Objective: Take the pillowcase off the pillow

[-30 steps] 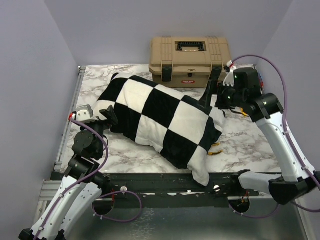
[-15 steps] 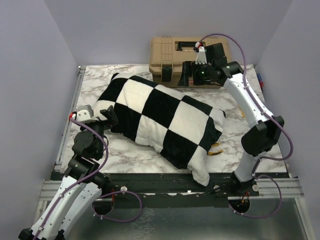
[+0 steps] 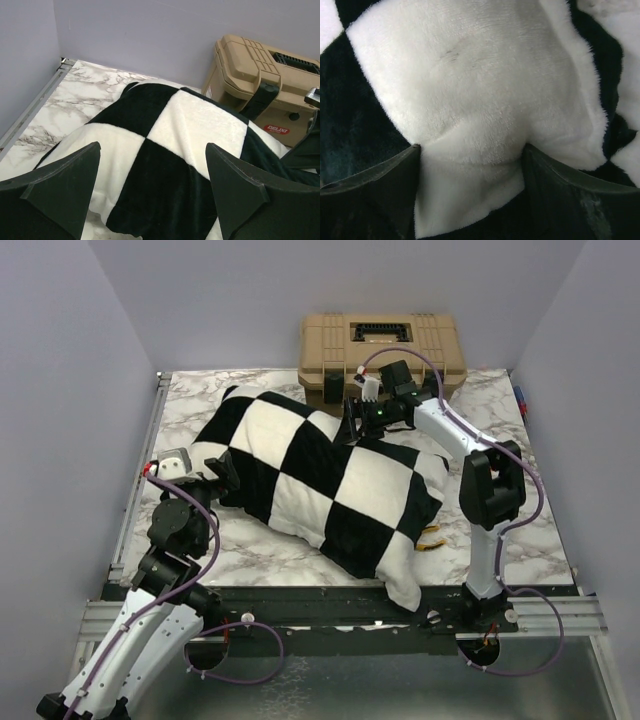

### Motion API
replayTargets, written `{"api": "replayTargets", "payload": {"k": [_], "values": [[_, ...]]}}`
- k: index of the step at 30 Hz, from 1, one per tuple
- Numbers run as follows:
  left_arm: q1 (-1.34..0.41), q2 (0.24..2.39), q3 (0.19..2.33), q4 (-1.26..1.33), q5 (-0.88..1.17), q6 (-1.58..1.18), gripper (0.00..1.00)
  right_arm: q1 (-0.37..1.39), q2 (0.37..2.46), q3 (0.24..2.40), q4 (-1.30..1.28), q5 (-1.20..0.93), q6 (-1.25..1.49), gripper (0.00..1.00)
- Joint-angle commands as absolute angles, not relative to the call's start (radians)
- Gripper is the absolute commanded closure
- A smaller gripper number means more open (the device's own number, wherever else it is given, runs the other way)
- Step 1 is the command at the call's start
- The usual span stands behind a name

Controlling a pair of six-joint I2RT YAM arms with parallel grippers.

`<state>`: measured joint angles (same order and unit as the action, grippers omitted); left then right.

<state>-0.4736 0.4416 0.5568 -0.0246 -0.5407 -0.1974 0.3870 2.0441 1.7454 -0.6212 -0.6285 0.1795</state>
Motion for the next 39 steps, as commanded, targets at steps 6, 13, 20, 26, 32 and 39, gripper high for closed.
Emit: {"api": "replayTargets", "payload": {"k": [6,13,20,26,32,39], "values": [[-0.482,0.457,0.557,-0.023,-0.512,-0.193,0.13,0.453,2.008,1.665,-0.567,-0.719,0.149,0.93],[-0.485,0.454,0.557,-0.024,-0.515,-0.193,0.13,0.463,1.848,1.839,-0.661,-0.614,0.121,1.0],[-0.486,0.45,0.557,-0.024,-0.517,-0.191,0.13,0.464,1.806,2.141,-0.771,-0.457,0.022,1.0],[-0.486,0.449,0.557,-0.024,-0.522,-0.189,0.13,0.464,1.772,2.218,-0.702,-0.295,-0.068,0.99],[-0.486,0.448,0.557,-0.024,-0.523,-0.188,0.13,0.475,1.644,1.959,-0.424,-0.196,-0.111,0.99],[-0.486,0.448,0.558,-0.023,-0.516,-0.188,0.13,0.59,1.546,1.658,-0.35,-0.105,-0.185,0.99]]}}
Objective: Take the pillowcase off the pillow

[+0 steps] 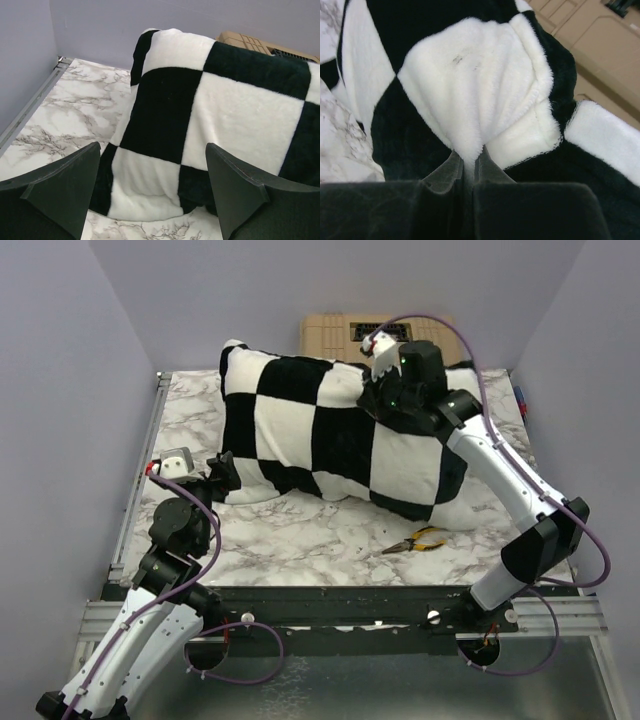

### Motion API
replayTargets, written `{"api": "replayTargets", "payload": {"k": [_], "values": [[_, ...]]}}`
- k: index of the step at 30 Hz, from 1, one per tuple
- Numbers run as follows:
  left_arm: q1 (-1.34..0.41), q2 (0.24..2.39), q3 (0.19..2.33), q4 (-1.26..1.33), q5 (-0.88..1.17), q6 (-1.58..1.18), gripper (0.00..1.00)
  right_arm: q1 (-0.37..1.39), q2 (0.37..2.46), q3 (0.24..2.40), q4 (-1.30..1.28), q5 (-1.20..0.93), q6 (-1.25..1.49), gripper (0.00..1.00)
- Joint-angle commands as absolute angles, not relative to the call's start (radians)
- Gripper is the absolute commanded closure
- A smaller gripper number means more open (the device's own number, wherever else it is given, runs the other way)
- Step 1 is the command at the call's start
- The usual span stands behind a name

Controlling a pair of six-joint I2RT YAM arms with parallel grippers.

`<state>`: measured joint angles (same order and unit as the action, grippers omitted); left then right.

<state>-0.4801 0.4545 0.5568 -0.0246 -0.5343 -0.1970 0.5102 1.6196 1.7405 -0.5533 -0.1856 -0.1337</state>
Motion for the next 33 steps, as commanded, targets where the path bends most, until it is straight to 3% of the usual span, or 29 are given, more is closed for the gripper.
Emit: {"api": "replayTargets", "payload": {"k": [1,8,17,25,33], "values": [[-0.486,0.449,0.557,-0.024,-0.514,-0.188,0.13,0.614,1.533,1.624,-0.341,-0.086,-0.192,0.99],[-0.486,0.475,0.576,-0.063,-0.468,-0.266,0.14,0.669,1.491,1.486,-0.306,-0.021,-0.167,0.99],[-0.487,0.688,0.627,-0.224,-0.119,-0.635,0.18,0.67,1.484,1.522,-0.321,-0.026,-0.16,0.99],[-0.501,0.853,0.544,-0.054,0.149,-0.783,0.21,0.67,1.494,1.605,-0.337,-0.059,-0.153,0.99],[-0.639,1.01,0.429,0.306,0.043,-0.888,0.25,0.672,1.466,1.657,-0.333,-0.222,-0.108,0.99]]}}
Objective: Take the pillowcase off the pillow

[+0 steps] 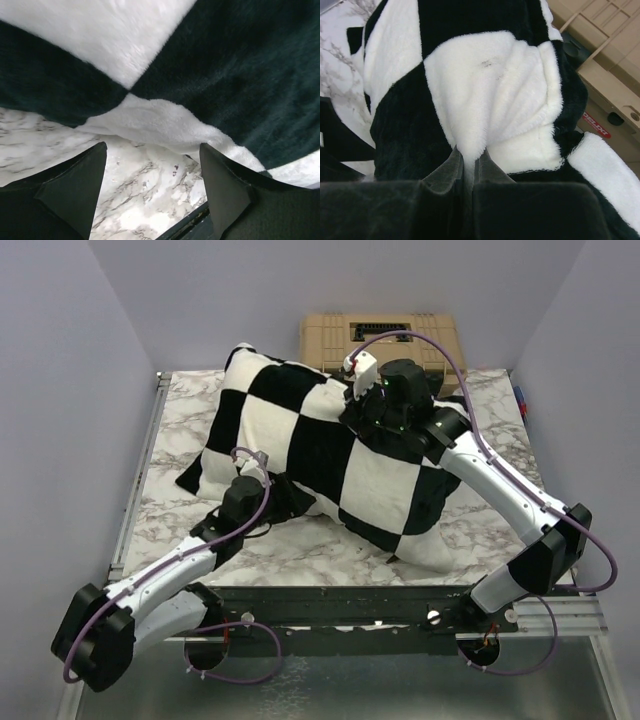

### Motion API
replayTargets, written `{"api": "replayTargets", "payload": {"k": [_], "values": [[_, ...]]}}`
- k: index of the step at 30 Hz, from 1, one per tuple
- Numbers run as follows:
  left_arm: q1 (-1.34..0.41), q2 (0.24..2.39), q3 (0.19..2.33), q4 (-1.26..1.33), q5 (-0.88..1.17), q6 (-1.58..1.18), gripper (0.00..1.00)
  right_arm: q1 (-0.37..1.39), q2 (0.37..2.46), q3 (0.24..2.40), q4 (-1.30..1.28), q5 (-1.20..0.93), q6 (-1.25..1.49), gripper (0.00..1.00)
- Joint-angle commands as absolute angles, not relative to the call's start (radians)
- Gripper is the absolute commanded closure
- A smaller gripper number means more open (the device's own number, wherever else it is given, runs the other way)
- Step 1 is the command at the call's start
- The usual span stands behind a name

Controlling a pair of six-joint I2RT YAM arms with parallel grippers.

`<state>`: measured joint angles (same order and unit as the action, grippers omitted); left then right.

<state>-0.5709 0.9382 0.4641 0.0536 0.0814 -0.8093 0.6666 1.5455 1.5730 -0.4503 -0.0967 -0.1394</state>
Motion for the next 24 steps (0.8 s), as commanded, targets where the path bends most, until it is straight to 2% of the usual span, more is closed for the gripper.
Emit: {"api": "replayTargets", "payload": {"k": [1,8,16,20,24], "values": [[-0.661,1.039,0.429,0.331,0.013,-0.894,0.25,0.673,1.461,1.665,-0.34,-0.246,-0.102,0.99],[-0.77,1.224,0.462,0.562,-0.266,-0.918,0.24,0.694,1.402,1.671,-0.363,-0.449,-0.074,0.98],[-0.811,1.477,0.619,0.738,-0.423,-0.922,0.24,0.712,1.328,1.588,-0.353,-0.628,-0.033,0.96],[-0.811,1.549,0.703,0.74,-0.464,-0.819,0.23,0.712,1.264,1.43,-0.309,-0.615,-0.004,0.96],[-0.81,1.617,0.682,0.739,-0.468,-0.817,0.22,0.712,1.232,1.233,-0.27,-0.61,0.07,0.96]]}}
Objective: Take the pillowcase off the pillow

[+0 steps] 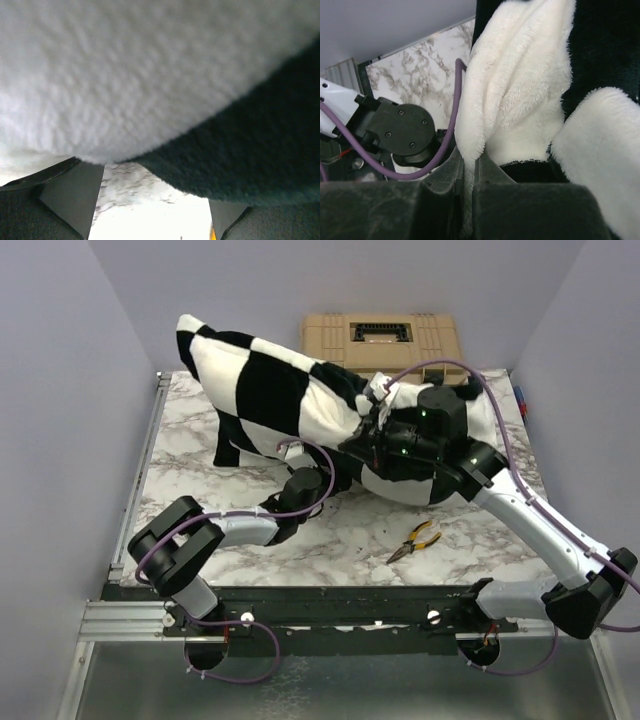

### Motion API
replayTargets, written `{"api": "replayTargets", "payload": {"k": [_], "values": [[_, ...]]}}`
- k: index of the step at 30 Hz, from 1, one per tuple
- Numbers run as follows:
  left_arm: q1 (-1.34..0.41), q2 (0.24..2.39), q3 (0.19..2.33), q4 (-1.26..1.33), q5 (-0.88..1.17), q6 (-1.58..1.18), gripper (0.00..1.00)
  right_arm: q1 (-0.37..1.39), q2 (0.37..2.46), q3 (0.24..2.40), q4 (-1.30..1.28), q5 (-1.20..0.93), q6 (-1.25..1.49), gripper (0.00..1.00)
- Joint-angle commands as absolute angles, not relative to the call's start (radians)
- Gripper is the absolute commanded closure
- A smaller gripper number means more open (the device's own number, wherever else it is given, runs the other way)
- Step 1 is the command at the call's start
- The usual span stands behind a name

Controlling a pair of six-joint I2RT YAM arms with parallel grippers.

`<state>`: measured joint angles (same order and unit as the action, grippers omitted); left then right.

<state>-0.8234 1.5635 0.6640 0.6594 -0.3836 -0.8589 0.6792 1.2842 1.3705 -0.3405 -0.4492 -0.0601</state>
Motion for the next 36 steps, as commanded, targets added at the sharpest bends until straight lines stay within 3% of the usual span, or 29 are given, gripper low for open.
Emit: {"api": "replayTargets", "payload": {"k": [1,11,19,23,29,36], "values": [[-0.809,1.635,0.671,0.739,-0.465,-0.83,0.22,0.713,1.233,1.187,-0.258,-0.62,0.091,0.96],[-0.808,1.656,0.551,0.742,-0.405,-0.904,0.22,0.713,1.233,0.906,-0.118,-0.643,0.27,0.98],[-0.809,1.315,0.359,0.621,-0.393,-0.953,0.22,0.714,1.23,0.933,-0.204,-0.608,0.293,0.9],[-0.809,1.035,0.359,0.302,-0.457,-0.899,0.22,0.721,1.222,0.984,-0.266,-0.602,0.303,0.77],[-0.808,0.657,0.422,-0.067,-0.568,-0.806,0.22,0.737,1.19,1.107,-0.366,-0.623,0.284,0.5],[-0.807,0.494,0.527,-0.22,-0.67,-0.691,0.22,0.738,1.145,1.252,-0.43,-0.683,0.24,0.26]]}}
